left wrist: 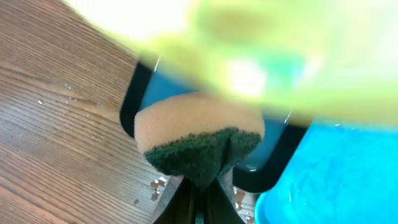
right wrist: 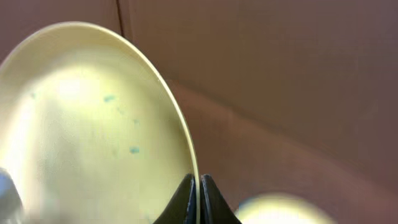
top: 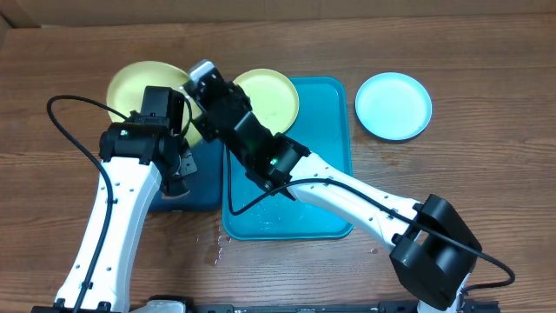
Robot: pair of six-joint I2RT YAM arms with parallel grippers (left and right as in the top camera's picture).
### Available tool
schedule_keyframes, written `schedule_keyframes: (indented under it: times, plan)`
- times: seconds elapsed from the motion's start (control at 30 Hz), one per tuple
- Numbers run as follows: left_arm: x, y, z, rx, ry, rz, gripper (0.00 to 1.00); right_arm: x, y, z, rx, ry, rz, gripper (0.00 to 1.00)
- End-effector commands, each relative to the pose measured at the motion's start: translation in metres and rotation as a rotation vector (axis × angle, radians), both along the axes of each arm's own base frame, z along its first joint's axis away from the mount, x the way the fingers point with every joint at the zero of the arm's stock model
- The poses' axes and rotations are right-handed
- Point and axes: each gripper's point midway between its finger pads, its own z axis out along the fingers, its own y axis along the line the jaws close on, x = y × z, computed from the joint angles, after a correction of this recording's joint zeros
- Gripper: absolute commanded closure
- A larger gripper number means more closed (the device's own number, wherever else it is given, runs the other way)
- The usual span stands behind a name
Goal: Clean dirty plates on tray and stack at the side
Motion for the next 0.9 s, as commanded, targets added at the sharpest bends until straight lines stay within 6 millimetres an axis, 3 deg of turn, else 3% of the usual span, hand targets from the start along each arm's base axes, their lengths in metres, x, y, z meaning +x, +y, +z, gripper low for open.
schedule_keyframes:
  times: [0.0, 0.1, 0.2, 0.33, 0.47, 0.53, 0.63, 0.73, 0.87]
  plan:
    - [0.003, -0.001, 0.005, -0.006, -0.026, 0.009, 0.96, 0.002, -0.012, -0.017, 0.177, 0.211, -0.124, 0.96]
    - [0.004, -0.002, 0.005, -0.006, -0.03, 0.009, 0.95, 0.0, -0.02, -0.036, 0.19, 0.302, -0.179, 0.96]
    - [0.007, -0.002, 0.006, -0.007, -0.042, 0.009, 0.96, 0.005, -0.027, -0.039, 0.181, 0.311, -0.196, 0.96]
    - [0.008, -0.002, 0.006, -0.007, -0.044, 0.008, 0.96, 0.019, -0.045, -0.025, 0.213, 0.311, -0.209, 0.96]
    - [0.008, -0.002, 0.006, -0.007, -0.044, 0.009, 0.96, 0.036, -0.076, 0.0, 0.344, 0.394, -0.216, 0.96]
    - [0.009, -0.002, 0.006, -0.007, -0.048, 0.009, 0.96, 0.043, -0.098, 0.007, 0.398, 0.457, -0.217, 0.96]
    - [0.014, -0.003, 0.006, -0.006, -0.062, -0.016, 0.96, 0.05, -0.13, 0.001, 0.409, 0.55, -0.234, 0.96]
    - [0.023, -0.01, 0.004, -0.015, -0.069, -0.121, 0.96, 0.056, -0.176, -0.023, 0.377, 0.659, -0.318, 0.96]
    - [0.041, -0.017, -0.005, -0.014, -0.098, -0.251, 0.96, 0.059, -0.253, -0.056, 0.322, 0.784, -0.5, 0.96]
